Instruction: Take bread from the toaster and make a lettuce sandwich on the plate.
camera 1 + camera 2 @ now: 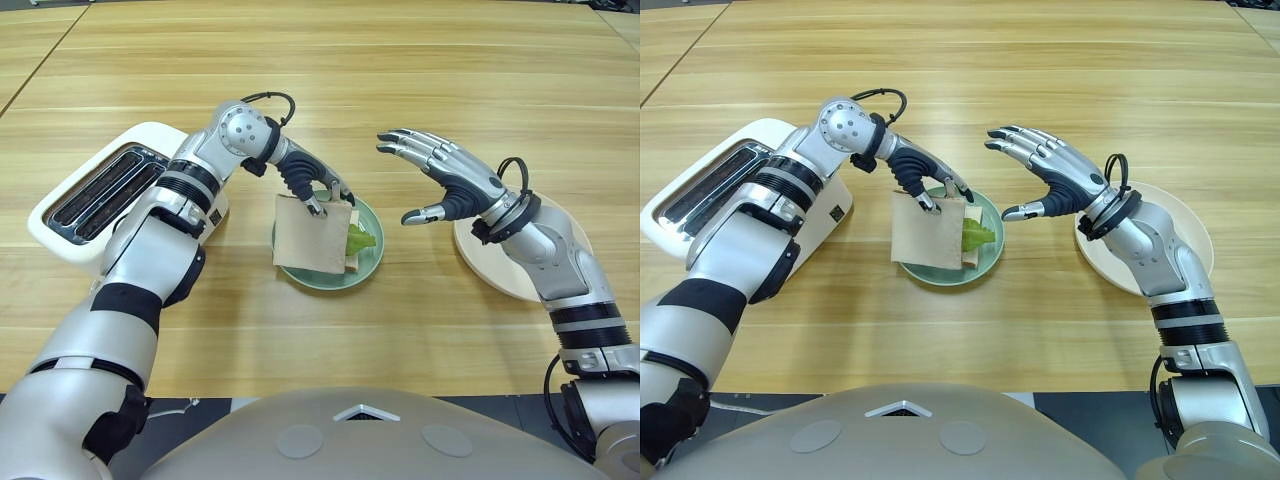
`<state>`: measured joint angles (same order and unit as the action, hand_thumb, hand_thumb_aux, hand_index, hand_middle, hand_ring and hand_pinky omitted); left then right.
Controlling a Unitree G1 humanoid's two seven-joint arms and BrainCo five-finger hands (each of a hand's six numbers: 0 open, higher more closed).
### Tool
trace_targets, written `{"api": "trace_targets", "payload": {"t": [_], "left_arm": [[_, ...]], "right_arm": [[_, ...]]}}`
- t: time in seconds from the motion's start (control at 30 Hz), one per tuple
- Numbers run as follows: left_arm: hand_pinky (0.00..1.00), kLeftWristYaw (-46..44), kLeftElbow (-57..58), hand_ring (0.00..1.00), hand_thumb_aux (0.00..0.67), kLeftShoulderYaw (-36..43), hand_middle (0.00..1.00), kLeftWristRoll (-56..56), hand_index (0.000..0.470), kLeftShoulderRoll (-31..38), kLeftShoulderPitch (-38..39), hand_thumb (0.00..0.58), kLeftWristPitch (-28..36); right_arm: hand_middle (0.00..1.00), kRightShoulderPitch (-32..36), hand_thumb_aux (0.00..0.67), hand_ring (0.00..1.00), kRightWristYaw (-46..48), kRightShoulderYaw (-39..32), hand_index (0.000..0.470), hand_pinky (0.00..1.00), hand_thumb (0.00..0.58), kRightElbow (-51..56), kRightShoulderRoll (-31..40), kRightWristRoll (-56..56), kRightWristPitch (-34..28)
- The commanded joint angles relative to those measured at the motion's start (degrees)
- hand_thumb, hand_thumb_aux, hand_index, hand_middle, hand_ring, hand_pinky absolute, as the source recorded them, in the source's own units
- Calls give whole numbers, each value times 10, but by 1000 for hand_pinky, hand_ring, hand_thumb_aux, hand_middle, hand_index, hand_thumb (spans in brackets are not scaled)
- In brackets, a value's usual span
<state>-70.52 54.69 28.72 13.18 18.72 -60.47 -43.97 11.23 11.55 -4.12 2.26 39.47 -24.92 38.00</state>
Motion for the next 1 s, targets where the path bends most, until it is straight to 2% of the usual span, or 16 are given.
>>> {"api": "trace_targets", "payload": {"t": [0.03,0.33,0.57,0.87,1.0], "left_arm": [[0,-33,-16,0,670,-15,0,-31,470,-4,-6,580,14],[0,-48,-25,0,670,-30,0,-42,470,-11,-32,580,32],[0,-27,21,0,670,-27,0,-21,470,-37,-63,580,30],[0,82,128,0,670,8,0,75,470,-62,-72,580,8],[0,111,153,0,670,18,0,103,470,-72,-71,580,7]], "right_arm": [[0,-2,0,0,9,-7,0,0,0,9,-1,-2,-1],[0,-1,0,0,13,-11,0,0,0,13,-2,-2,-1],[0,-2,0,0,18,-15,0,0,0,12,-4,-2,-1],[0,-3,0,0,25,-24,0,0,0,1,-7,6,0],[0,-16,0,0,43,-22,0,0,0,-23,-8,49,1]]}}
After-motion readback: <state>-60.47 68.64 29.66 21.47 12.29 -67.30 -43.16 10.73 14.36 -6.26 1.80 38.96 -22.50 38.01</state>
